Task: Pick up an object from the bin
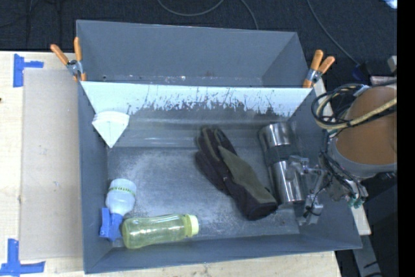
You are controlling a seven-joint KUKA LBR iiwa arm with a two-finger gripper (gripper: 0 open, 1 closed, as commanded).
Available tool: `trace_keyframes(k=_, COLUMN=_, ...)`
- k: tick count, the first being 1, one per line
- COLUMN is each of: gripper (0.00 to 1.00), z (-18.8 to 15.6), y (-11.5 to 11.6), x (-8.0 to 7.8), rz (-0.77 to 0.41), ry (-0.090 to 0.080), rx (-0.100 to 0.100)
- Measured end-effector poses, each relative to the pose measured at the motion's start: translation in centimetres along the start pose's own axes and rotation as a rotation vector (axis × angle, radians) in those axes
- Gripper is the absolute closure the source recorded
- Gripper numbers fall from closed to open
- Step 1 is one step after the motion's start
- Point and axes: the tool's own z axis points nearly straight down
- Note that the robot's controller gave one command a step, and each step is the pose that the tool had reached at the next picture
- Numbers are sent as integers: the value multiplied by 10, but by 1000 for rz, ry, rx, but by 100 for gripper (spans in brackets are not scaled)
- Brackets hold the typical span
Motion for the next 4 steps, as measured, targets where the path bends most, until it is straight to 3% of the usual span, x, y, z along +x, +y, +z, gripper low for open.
trace_keyframes(k=1, gripper=0, z=-4, y=0, x=-2, rz=-4, ry=-5, rx=2)
trace_keyframes(k=2, gripper=0, z=30, y=31, x=-16, rz=-83, ry=-7, rx=1)
trace_keyframes(k=3, gripper=0, z=55, y=58, x=-24, rz=-277, ry=-1, rx=1)
trace_keyframes(k=4, gripper=100, z=59, y=68, x=-34, rz=-692, ry=-7, rx=2)
